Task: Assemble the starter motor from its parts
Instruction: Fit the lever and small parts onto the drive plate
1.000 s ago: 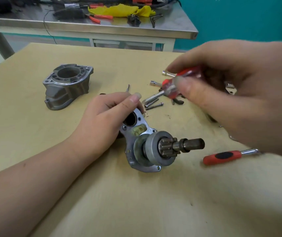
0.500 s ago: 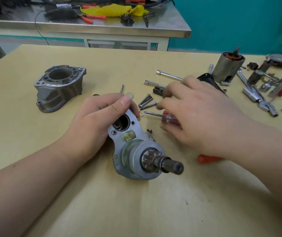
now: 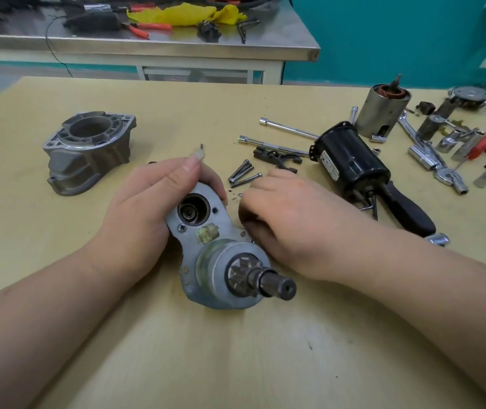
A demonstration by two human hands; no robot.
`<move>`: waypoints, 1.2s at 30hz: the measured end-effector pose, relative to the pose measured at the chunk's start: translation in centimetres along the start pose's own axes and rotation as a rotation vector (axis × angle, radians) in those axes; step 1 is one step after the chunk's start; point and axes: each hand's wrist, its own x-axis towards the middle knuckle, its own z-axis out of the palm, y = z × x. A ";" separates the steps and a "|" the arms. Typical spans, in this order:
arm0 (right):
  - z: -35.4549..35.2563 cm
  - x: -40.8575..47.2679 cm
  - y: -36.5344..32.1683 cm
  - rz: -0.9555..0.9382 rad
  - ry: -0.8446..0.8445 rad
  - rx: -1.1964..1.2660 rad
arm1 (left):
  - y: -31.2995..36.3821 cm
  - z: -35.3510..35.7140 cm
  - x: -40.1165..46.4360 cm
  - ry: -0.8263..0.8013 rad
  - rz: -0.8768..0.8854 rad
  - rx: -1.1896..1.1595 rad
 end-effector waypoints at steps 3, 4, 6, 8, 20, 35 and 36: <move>-0.5 -0.3 0.0 0.185 0.180 0.373 | 0.1 0.3 0.1 0.015 0.018 0.051; -0.6 -0.3 -0.1 0.226 0.235 0.515 | 0.1 0.3 0.1 0.020 0.027 0.067; -0.8 -0.4 -0.4 0.258 0.291 0.770 | 0.0 0.3 0.1 0.033 0.033 0.093; -1.0 -0.4 -0.6 0.245 0.310 0.908 | 0.0 0.4 0.0 0.046 0.028 0.114; -0.6 -0.6 -0.7 0.242 0.388 0.922 | -0.1 -0.1 0.7 -0.008 -0.046 0.051; -0.3 -0.5 -1.5 0.241 0.318 1.070 | -0.3 0.1 0.5 0.045 -0.012 0.054; -0.2 -0.4 -1.6 0.251 0.322 1.064 | -0.3 0.1 0.6 0.045 -0.013 0.054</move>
